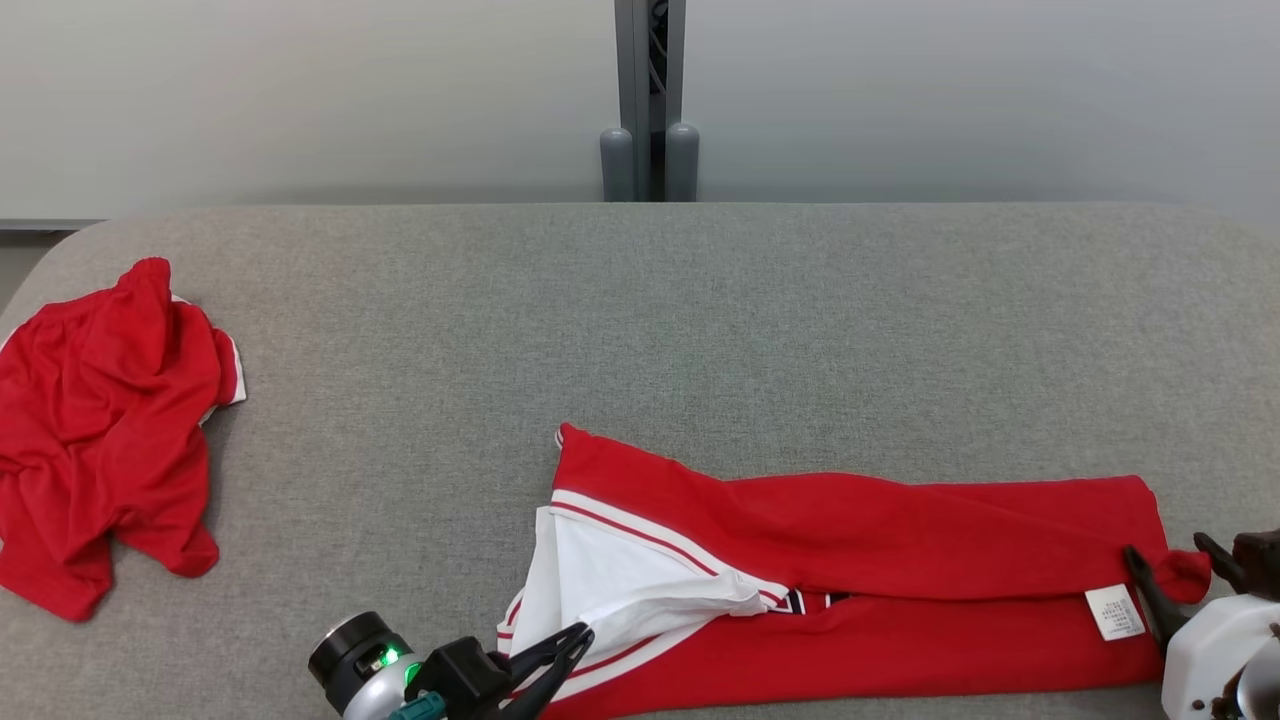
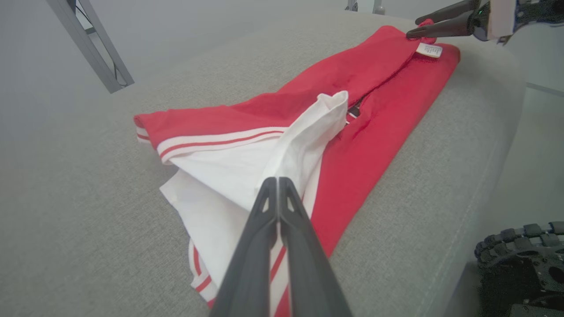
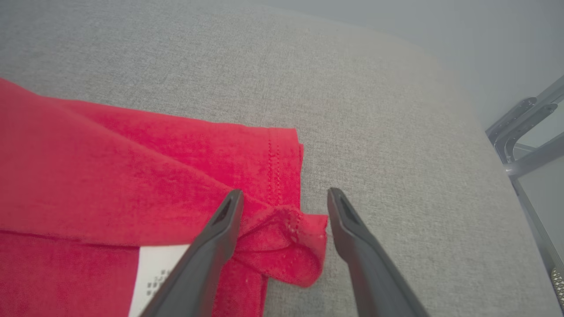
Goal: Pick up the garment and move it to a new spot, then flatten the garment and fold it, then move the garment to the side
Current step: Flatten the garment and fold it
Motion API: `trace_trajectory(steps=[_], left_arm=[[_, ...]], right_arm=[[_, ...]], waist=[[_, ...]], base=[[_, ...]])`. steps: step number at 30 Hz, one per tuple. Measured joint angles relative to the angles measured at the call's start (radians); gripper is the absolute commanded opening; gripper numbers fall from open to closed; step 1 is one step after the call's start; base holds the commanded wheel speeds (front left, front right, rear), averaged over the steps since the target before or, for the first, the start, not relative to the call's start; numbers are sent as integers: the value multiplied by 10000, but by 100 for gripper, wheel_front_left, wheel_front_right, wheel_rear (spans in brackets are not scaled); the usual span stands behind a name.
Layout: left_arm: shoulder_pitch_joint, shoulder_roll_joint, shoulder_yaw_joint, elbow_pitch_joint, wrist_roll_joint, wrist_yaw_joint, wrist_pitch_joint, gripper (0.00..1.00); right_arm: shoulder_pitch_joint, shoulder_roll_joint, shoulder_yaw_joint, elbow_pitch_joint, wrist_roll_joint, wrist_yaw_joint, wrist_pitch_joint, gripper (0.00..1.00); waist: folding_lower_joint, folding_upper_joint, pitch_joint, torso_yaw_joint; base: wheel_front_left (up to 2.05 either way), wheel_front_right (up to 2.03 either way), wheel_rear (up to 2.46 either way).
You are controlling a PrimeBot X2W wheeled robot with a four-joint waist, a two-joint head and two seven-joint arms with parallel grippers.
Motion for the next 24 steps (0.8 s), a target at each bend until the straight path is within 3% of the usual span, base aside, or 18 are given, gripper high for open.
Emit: trace_trajectory(steps=[1,3,5,15,20,24], left_arm=[[0,12,-35,10,-17,0,36,28],[31,27,-90,38,-73,0,138,54],[172,58,-161,69,-132,0,280,100],[-6,391,-257,-123,-445,117,617,100],[-472,-27,679,-144,-784,930,-100,100],[-820,-623,1567,215,-1080,1672,-794,100]], right_arm=[[0,-31,167,0,213,0,38,100],[-7,-217,384,36,591,0,128,100],[-41,-546,428,109,959,0,134,100],[-837,-1279,-380,71,1768,0,27,100],[-907,-1179,-1912,-953,1313,0,4,100],[-316,-495,-3402,-2140,690,-2,-8,100]], waist=[[0,0,-27,3],[0,0,-86,11],[0,0,-127,11],[0,0,-271,-78],[0,0,-314,-152],[0,0,-322,-219]], base=[[0,0,0],[0,0,0],[0,0,0],[0,0,0],[0,0,0],[0,0,0]])
